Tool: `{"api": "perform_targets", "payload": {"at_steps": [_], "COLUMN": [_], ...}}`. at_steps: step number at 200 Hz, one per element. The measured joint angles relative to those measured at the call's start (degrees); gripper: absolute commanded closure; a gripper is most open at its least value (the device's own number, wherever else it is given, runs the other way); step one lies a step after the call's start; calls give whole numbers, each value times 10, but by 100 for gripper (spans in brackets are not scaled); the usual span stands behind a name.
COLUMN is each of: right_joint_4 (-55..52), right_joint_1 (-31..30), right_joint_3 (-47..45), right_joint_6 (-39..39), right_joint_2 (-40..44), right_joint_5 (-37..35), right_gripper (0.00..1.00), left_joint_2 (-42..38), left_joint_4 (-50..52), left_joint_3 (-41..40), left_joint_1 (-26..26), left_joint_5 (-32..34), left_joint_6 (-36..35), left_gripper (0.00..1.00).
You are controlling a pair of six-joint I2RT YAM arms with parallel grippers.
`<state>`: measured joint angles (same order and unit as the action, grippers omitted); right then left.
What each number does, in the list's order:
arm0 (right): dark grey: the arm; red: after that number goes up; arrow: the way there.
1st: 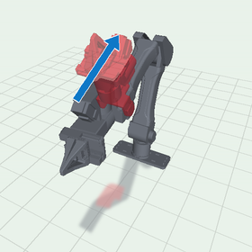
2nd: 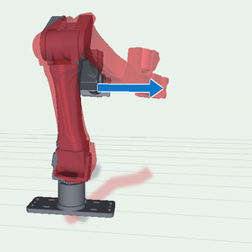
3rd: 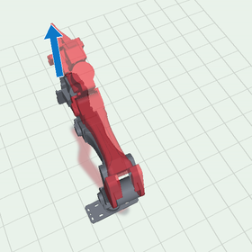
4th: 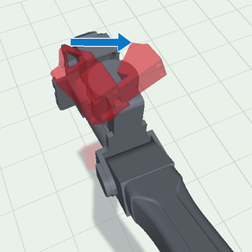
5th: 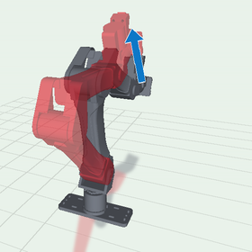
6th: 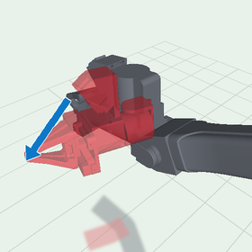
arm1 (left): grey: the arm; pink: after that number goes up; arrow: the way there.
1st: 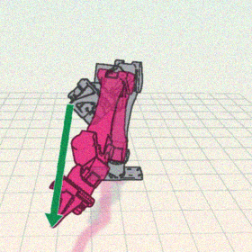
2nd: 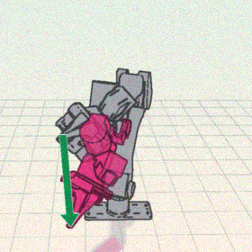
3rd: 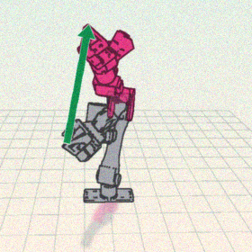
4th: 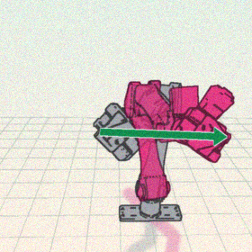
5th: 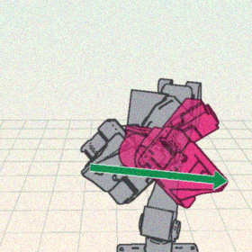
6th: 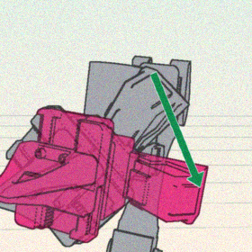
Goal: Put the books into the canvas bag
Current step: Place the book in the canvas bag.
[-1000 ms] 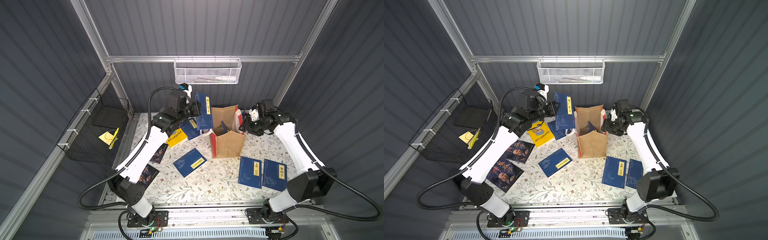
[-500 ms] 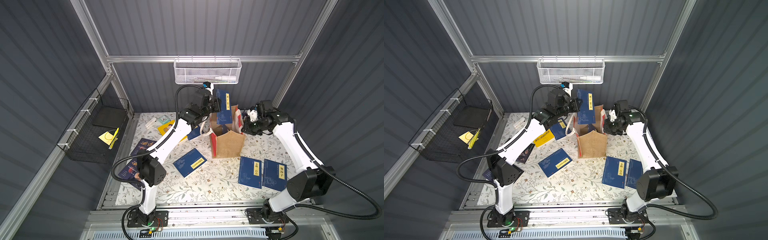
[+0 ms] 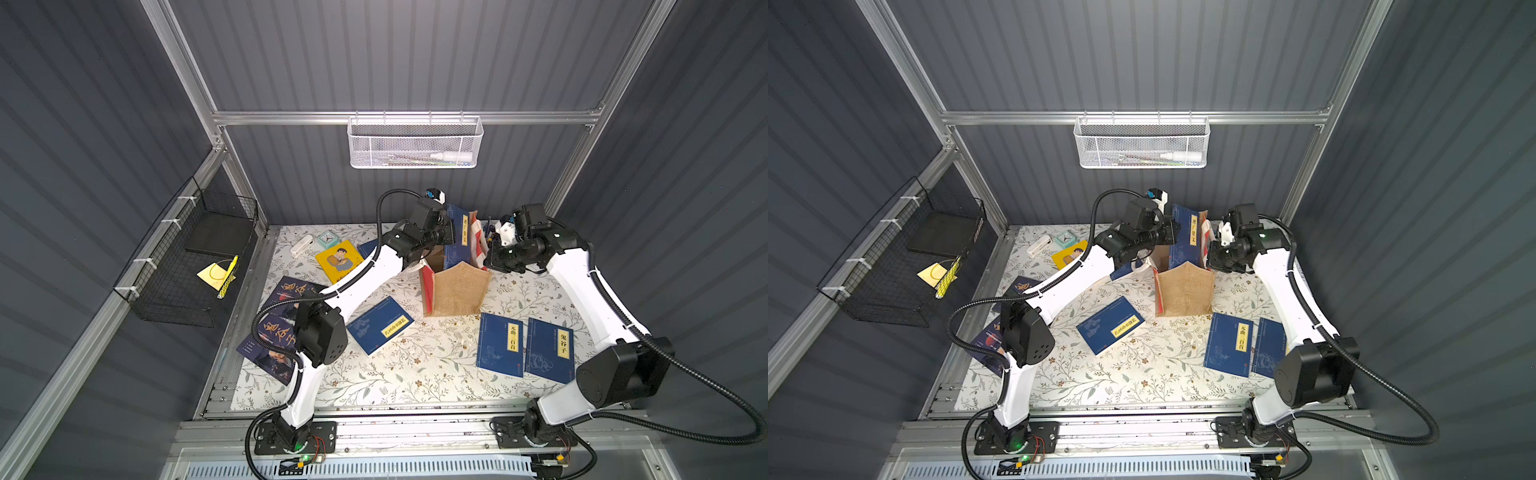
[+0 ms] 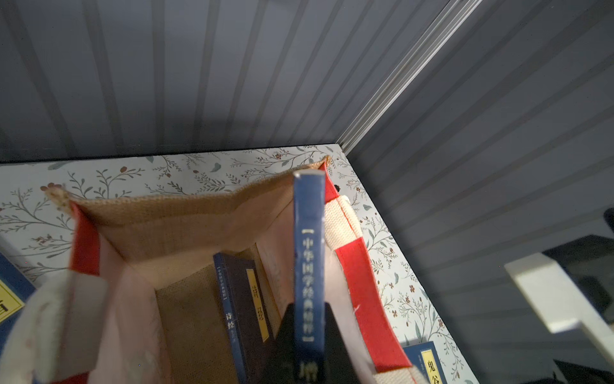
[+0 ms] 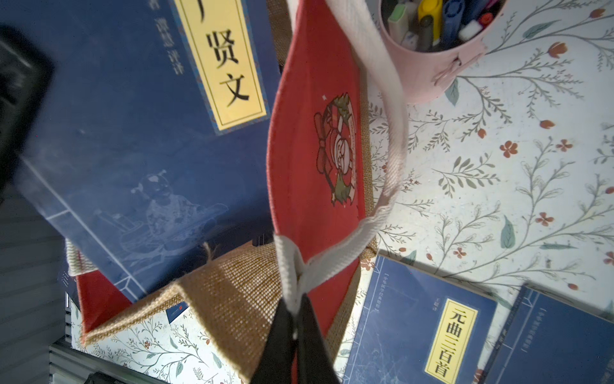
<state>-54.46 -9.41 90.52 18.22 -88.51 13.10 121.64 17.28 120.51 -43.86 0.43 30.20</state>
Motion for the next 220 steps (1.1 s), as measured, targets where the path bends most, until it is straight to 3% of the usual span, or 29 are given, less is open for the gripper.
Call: {"api": "perform_targets", "payload": {"at_steps": [93,200,211,220], "right_joint_4": [3,10,10,10], "right_joint_1": [0,0,0,0], "right_joint_3": [-2,-14,-14,-15], "right_joint_6": [2,2,2,2], "right_joint_2": [0,0,0,0], "right_joint_5": [2,9,8,9], "right_gripper": [100,100,100,100], "left_joint_2": [56,130,133,134], "left_joint_4": [25,13,11,12], "left_joint_3": [-7,-4,-4,-4], "left_joint_1": [-1,1,2,3], "left_joint_5": [-2,-24,-25,-25], "left_joint_6": [12,83,87,90], "left_gripper": [100,100,92,78]}}
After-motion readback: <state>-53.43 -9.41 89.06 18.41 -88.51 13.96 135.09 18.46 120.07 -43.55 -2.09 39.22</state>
